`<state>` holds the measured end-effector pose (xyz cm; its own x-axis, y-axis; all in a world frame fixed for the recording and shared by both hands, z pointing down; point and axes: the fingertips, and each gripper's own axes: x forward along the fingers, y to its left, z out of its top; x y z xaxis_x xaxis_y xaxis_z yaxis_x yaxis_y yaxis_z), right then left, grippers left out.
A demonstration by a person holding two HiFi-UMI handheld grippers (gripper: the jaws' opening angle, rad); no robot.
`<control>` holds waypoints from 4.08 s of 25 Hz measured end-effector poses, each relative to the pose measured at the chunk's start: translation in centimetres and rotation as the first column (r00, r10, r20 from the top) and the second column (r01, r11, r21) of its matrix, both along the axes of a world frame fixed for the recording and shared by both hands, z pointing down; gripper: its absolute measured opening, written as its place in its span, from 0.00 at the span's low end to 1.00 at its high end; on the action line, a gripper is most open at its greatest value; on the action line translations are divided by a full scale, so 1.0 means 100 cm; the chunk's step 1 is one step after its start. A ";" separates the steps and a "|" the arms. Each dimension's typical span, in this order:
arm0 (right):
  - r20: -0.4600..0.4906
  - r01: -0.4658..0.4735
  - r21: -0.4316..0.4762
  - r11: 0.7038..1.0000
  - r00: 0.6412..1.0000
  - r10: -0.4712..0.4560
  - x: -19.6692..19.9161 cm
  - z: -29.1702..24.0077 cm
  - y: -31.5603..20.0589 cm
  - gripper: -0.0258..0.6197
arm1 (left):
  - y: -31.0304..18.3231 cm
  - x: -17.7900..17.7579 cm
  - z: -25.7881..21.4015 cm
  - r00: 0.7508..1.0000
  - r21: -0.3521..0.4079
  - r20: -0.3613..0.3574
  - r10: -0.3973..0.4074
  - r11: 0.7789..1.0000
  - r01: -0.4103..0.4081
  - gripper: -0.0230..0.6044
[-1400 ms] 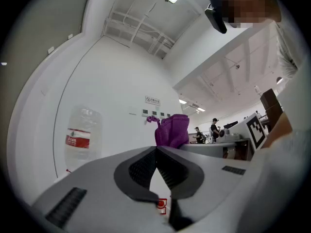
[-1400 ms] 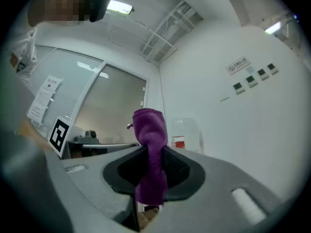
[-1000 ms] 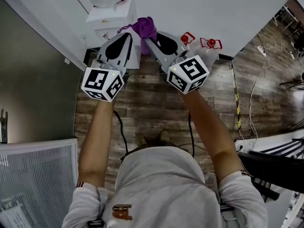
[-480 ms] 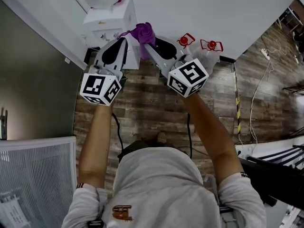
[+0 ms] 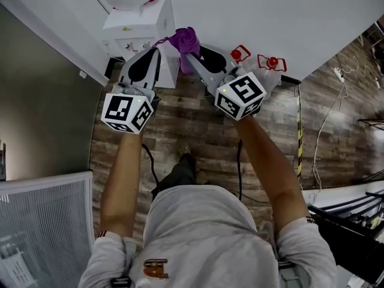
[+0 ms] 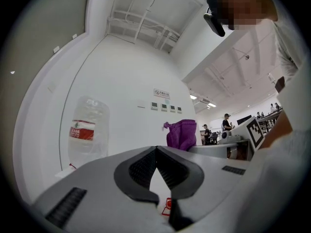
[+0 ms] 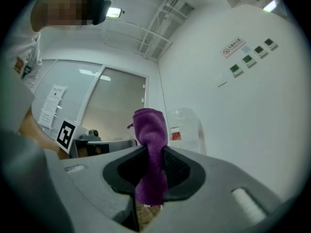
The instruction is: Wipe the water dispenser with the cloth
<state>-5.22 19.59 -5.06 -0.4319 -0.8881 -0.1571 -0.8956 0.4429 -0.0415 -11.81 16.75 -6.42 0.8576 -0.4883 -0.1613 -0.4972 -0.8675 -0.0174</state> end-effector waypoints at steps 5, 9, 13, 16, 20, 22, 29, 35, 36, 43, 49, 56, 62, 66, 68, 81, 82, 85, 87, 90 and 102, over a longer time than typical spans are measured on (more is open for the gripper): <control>-0.016 0.021 -0.014 1.000 1.000 -0.022 0.009 0.015 -0.048 0.18 | -0.051 0.008 0.015 1.000 0.011 0.018 -0.024 1.000 0.024 0.03; -0.021 0.027 -0.032 0.999 0.999 -0.028 0.019 0.033 -0.094 0.18 | -0.100 0.013 0.035 0.998 -0.008 0.034 -0.049 0.999 0.049 0.03; -0.019 0.019 -0.055 0.998 1.000 -0.020 0.027 0.052 -0.133 0.18 | -0.144 0.013 0.054 0.996 -0.044 0.046 -0.078 0.996 0.080 0.03; -0.036 0.016 -0.062 0.998 0.999 -0.018 0.031 0.065 -0.158 0.18 | -0.169 0.014 0.065 0.994 -0.057 0.054 -0.090 0.994 0.093 0.03; -0.048 0.025 -0.067 0.997 0.998 -0.028 0.033 0.079 -0.185 0.18 | -0.194 0.016 0.081 0.992 -0.079 0.066 -0.106 0.991 0.111 0.03; -0.051 0.036 -0.077 0.996 0.998 -0.040 0.034 0.088 -0.197 0.18 | -0.203 0.020 0.090 0.991 -0.092 0.074 -0.114 0.988 0.121 0.03; -0.023 0.099 -0.108 0.989 0.995 -0.102 0.049 0.117 -0.238 0.18 | -0.233 0.034 0.119 0.976 -0.136 0.107 -0.187 0.970 0.201 0.03; 0.011 0.195 -0.108 0.975 0.981 -0.195 0.065 0.136 -0.270 0.18 | -0.263 0.045 0.140 0.943 -0.167 0.132 -0.305 0.931 0.325 0.03; 0.017 0.214 -0.106 0.971 0.977 -0.213 0.066 0.139 -0.274 0.18 | -0.267 0.047 0.144 0.936 -0.169 0.137 -0.323 0.924 0.343 0.03; 0.017 0.334 -0.096 0.938 0.942 -0.334 0.062 0.168 -0.286 0.18 | -0.275 0.054 0.168 0.899 -0.181 0.170 -0.404 0.884 0.432 0.03; 0.007 0.384 -0.095 0.918 0.923 -0.385 0.049 0.185 -0.307 0.18 | -0.290 0.051 0.185 0.884 -0.205 0.175 -0.434 0.862 0.464 0.03; -0.020 0.434 -0.090 0.896 0.899 -0.438 0.033 0.205 -0.324 0.18 | -0.305 0.050 0.204 0.874 -0.195 0.181 -0.452 0.854 0.482 0.03; -0.036 0.457 -0.090 0.885 0.886 -0.462 0.024 0.232 -0.332 0.18 | -0.309 0.047 0.225 0.872 -0.192 0.174 -0.457 0.853 0.486 0.03; -0.044 0.466 -0.081 0.881 0.882 -0.470 0.020 0.247 -0.339 0.18 | -0.311 0.048 0.234 0.872 -0.185 0.166 -0.461 0.854 0.487 0.03; -0.040 0.466 -0.079 0.881 0.882 -0.470 0.018 0.253 -0.343 0.18 | -0.313 0.048 0.238 0.871 -0.184 0.163 -0.463 0.853 0.488 0.03; -0.047 0.459 -0.059 0.886 0.886 -0.462 0.035 0.263 -0.374 0.19 | -0.322 0.055 0.232 0.874 -0.179 0.127 -0.468 0.856 0.485 0.03; -0.048 0.454 -0.060 0.889 0.888 -0.457 0.038 0.263 -0.378 0.19 | -0.322 0.055 0.233 0.873 -0.179 0.127 -0.470 0.855 0.487 0.03; -0.038 0.427 -0.061 0.902 0.902 -0.430 0.051 0.263 -0.394 0.18 | -0.322 0.053 0.235 0.868 -0.185 0.133 -0.479 0.848 0.497 0.03; -0.026 0.399 -0.060 0.915 0.916 -0.401 0.061 0.262 -0.408 0.18 | -0.323 0.051 0.235 0.863 -0.193 0.138 -0.486 0.841 0.505 0.03; -0.021 0.354 -0.059 0.933 0.934 -0.356 0.078 0.259 -0.430 0.18 | -0.323 0.049 0.238 0.858 -0.195 0.142 -0.493 0.836 0.513 0.03; 0.003 0.078 -0.120 0.990 0.997 -0.078 0.152 0.266 -0.518 0.17 | -0.324 0.048 0.244 0.845 -0.234 0.178 -0.504 0.813 0.534 0.03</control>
<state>9.95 -32.20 21.49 -0.5005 -0.8642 -0.0506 -0.8588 0.5031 -0.0966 -6.99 -15.66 17.95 0.4685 -0.8762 0.1128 -0.8828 -0.4594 0.0978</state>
